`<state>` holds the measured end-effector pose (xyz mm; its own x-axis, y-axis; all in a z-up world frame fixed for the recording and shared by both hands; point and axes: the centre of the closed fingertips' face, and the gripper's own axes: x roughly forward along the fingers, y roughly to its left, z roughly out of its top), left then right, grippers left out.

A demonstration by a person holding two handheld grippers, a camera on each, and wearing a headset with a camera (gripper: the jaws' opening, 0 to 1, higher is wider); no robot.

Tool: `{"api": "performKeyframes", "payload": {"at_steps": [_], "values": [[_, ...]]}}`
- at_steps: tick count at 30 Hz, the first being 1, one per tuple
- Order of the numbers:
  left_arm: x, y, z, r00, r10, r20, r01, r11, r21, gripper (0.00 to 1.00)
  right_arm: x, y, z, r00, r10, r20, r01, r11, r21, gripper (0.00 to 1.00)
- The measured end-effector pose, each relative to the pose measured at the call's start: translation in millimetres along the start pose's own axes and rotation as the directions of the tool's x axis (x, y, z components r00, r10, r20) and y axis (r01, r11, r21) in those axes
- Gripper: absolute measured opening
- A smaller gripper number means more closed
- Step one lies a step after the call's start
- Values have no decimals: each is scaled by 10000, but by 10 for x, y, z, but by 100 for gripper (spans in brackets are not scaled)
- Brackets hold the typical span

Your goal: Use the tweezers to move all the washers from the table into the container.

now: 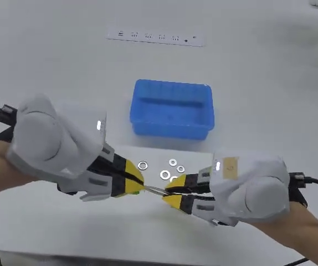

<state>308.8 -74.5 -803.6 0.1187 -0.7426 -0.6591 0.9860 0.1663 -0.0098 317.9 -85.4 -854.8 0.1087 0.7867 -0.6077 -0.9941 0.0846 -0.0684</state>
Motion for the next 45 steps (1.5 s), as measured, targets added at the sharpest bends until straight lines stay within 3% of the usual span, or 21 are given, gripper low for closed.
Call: {"api": "performKeyframes", "payload": {"at_steps": [3, 6, 9, 19, 31, 36, 40, 45], "values": [[20, -38, 139, 9997, -128, 205, 127, 9999, 36, 6, 14, 22, 19, 9996, -7, 291, 3, 9999, 141, 8], [87, -55, 180, 9997, -201, 107, 198, 9996, 206, 6, 2, 24, -1, 9985, -88, 539, 77, 9997, 212, 8], [123, -46, 270, 9991, -172, 375, 171, 9998, 38, 6, -41, 12, -11, 9970, -176, 747, 143, 9989, 447, 8], [344, -81, 501, 9961, -304, 831, 275, 9990, 361, 6, -134, 10, -47, 9958, -186, 892, 182, 9998, 53, 8], [430, -97, 457, 9978, -391, 545, 353, 9971, 680, 11, -147, 7, -50, 9957, -67, 922, 83, 9998, -167, 8], [357, -8, 392, 9989, -117, 464, 85, 9976, 687, 14, -152, -16, -51, 9953, -111, 958, 117, 9999, -55, 8], [297, 56, 377, 9977, 17, 675, -50, 9988, 481, 14, -155, -13, -54, 9956, -114, 934, 119, 9999, -51, 8], [314, 10, 432, 9949, -207, 988, 139, 9975, 694, 7, -158, -30, -63, 9959, -136, 899, 135, 9999, 19, 8]]}}
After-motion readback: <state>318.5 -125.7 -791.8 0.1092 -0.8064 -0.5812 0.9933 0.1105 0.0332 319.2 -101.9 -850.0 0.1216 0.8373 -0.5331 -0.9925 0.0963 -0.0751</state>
